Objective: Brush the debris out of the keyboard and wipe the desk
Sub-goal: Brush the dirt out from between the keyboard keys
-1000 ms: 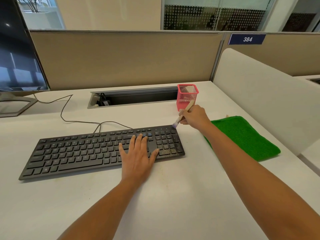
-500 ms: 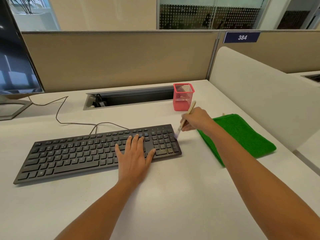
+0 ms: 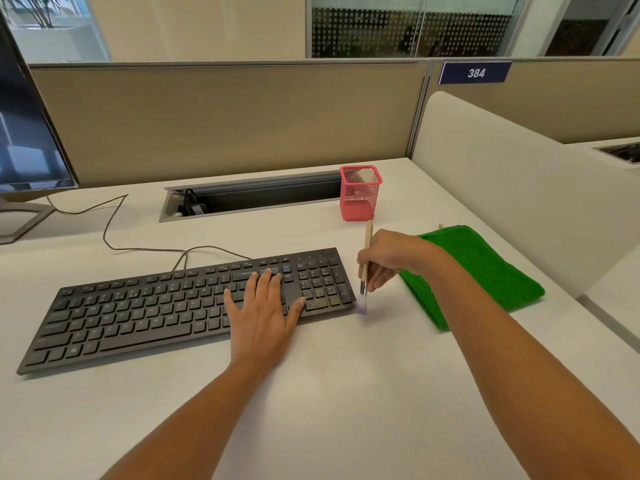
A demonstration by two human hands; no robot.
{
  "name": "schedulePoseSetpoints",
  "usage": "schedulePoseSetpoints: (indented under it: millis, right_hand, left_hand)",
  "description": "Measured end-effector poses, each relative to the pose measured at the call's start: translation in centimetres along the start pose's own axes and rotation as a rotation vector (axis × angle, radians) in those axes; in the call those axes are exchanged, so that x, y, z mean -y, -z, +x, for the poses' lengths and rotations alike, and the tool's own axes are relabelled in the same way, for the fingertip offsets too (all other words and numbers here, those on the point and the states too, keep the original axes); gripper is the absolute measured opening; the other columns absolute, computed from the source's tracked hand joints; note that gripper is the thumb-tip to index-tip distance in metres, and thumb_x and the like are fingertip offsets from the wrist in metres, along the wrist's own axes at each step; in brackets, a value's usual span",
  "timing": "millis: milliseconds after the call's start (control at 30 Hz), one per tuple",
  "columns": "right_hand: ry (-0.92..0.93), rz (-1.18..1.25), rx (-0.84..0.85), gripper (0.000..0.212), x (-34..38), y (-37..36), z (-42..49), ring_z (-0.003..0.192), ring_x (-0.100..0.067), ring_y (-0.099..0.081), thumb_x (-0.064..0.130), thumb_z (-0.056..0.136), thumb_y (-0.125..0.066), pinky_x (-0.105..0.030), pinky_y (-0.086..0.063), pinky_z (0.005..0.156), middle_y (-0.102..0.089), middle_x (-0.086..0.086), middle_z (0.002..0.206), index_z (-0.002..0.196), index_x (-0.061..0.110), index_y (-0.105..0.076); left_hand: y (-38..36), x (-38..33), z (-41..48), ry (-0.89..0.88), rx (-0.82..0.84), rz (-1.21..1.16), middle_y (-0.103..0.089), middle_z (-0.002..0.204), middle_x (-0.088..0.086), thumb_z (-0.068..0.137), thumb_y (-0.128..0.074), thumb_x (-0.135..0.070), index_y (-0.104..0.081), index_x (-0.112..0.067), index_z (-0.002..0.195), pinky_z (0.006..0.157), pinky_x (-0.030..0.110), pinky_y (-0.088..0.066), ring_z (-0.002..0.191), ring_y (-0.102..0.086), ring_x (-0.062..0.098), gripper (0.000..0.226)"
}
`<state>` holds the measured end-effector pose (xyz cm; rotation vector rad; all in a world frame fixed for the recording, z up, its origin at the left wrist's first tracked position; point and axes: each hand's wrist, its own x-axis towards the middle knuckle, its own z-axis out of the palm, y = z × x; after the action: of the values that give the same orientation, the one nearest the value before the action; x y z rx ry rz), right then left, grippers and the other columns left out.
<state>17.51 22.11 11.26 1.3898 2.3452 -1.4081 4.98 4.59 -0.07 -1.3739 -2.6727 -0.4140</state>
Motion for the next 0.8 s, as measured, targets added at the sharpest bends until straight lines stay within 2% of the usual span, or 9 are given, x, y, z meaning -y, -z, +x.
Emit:
schedulePoseSetpoints:
  millis: [67, 167, 267, 367, 533, 600, 700, 800]
  right_hand:
    - [0.026, 0.092, -0.102, 0.024, 0.1, 0.2, 0.4, 0.057, -0.022, -0.066, 0.007, 0.092, -0.048, -0.025, -0.058, 0.063, -0.068, -0.020, 0.077, 0.083, -0.007, -0.064]
    - [0.127, 0.251, -0.349, 0.024, 0.2, 0.1, 1.7, 0.066, -0.024, -0.065, 0.014, 0.095, -0.052, -0.029, -0.057, 0.075, -0.069, -0.021, 0.094, 0.098, -0.005, -0.065]
    - [0.209, 0.256, -0.432, 0.028, 0.4, -0.7, 2.5, 0.082, -0.027, -0.069, 0.022, 0.095, -0.053, -0.033, -0.056, 0.083, -0.069, -0.019, 0.102, 0.104, -0.002, -0.065]
    - [0.207, 0.207, -0.423, 0.030, 0.6, -1.5, 2.8, 0.089, -0.028, -0.069, 0.023, 0.095, -0.052, -0.035, -0.055, 0.086, -0.068, -0.020, 0.105, 0.106, -0.002, -0.064]
    - [0.151, 0.118, -0.232, 0.025, 0.8, -1.1, 1.8, 0.064, -0.022, -0.063, 0.013, 0.095, -0.049, -0.025, -0.056, 0.064, -0.068, -0.024, 0.099, 0.098, -0.006, -0.065]
    - [0.097, 0.043, -0.162, 0.025, 0.9, -0.5, 1.3, 0.060, -0.021, -0.064, 0.010, 0.094, -0.047, -0.024, -0.056, 0.062, -0.069, -0.023, 0.092, 0.094, -0.007, -0.065]
    - [0.048, -0.053, -0.070, 0.028, 1.2, -0.2, 0.8, 0.064, -0.024, -0.066, 0.011, 0.093, -0.048, -0.027, -0.057, 0.068, -0.069, -0.020, 0.084, 0.099, -0.011, -0.064]
    - [0.145, -0.025, -0.176, 0.028, 1.8, -0.4, 1.1, 0.072, -0.023, -0.065, 0.018, 0.095, -0.051, -0.029, -0.056, 0.080, -0.068, -0.019, 0.096, 0.106, -0.006, -0.062]
  left_hand:
    - [0.0, 0.0, 0.0, -0.002, 0.000, -0.006, -0.036, 0.150, 0.001, 0.079, 0.018, -0.071, -0.039, -0.017, 0.142, 0.111, 0.058, -0.015, 0.142, -0.026, 0.021, 0.101]
    - [0.0, 0.0, 0.0, -0.004, 0.006, -0.008, -0.042, 0.146, 0.002, 0.083, 0.011, -0.070, -0.045, -0.016, 0.138, 0.108, 0.060, -0.020, 0.139, -0.032, 0.023, 0.095]
    - [0.0, 0.0, 0.1, -0.005, 0.014, -0.008, -0.045, 0.144, 0.003, 0.085, 0.009, -0.069, -0.047, -0.015, 0.136, 0.107, 0.061, -0.021, 0.138, -0.035, 0.023, 0.093]
    - [0.0, 0.0, 0.0, -0.009, 0.007, -0.005, -0.042, 0.146, 0.003, 0.083, 0.012, -0.070, -0.045, -0.016, 0.138, 0.108, 0.060, -0.020, 0.139, -0.033, 0.023, 0.096]
    - [0.0, 0.0, 0.0, -0.010, 0.001, -0.010, -0.038, 0.149, 0.003, 0.080, 0.017, -0.071, -0.041, -0.016, 0.141, 0.110, 0.059, -0.017, 0.141, -0.029, 0.023, 0.101]
    - [0.0, 0.0, 0.0, -0.009, 0.007, -0.008, -0.039, 0.149, 0.003, 0.081, 0.016, -0.071, -0.042, -0.015, 0.141, 0.110, 0.060, -0.017, 0.140, -0.030, 0.023, 0.100]
    - [0.1, 0.0, 0.0, -0.006, 0.006, -0.006, -0.039, 0.148, 0.003, 0.082, 0.014, -0.070, -0.042, -0.015, 0.140, 0.110, 0.060, -0.017, 0.140, -0.030, 0.023, 0.098]
    - [0.0, 0.0, 0.0, -0.002, 0.013, -0.003, -0.037, 0.150, 0.002, 0.082, 0.012, -0.070, -0.040, -0.016, 0.142, 0.110, 0.059, -0.016, 0.141, -0.028, 0.022, 0.095]
